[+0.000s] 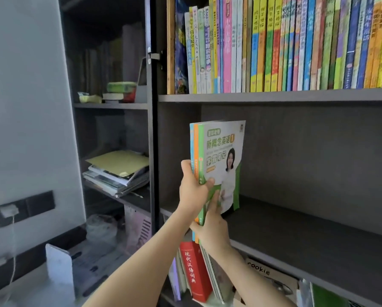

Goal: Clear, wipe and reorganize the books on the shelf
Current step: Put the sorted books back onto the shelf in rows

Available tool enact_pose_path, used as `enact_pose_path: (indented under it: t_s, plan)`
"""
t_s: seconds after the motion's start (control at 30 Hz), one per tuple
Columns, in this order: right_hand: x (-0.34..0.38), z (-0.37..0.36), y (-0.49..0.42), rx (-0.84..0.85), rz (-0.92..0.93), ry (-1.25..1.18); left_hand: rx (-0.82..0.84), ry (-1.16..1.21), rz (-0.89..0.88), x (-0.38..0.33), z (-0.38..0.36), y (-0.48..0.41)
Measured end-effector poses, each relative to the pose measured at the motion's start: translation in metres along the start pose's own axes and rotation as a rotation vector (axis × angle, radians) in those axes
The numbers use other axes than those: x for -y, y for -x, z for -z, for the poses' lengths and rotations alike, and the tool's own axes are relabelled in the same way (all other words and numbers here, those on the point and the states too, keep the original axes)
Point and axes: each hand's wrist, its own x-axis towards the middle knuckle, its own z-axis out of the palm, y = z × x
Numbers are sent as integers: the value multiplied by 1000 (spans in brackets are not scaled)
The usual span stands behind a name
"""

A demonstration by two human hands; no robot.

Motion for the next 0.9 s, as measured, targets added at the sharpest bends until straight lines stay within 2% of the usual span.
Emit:
enact_pose_path:
  t_s: [0.17,0.53,0.77,0.83,0.9]
  plan:
    - [-6,-12,-31,46,-31,-117,40,-73,3,14,-3,-25]
    - [-22,-59,-93,-10,25,-185,-34,-162,2,58,-3,-93]
    - [-24,-74,-125,67,90,-151,-118,-187,51,71,4,-122]
    - [-23,-77,-126,74,141,-100,-149,-354,90,72,12,-121]
    - [-22,-78,-127,70,180,-41,-100,-645,109,76,21,-112]
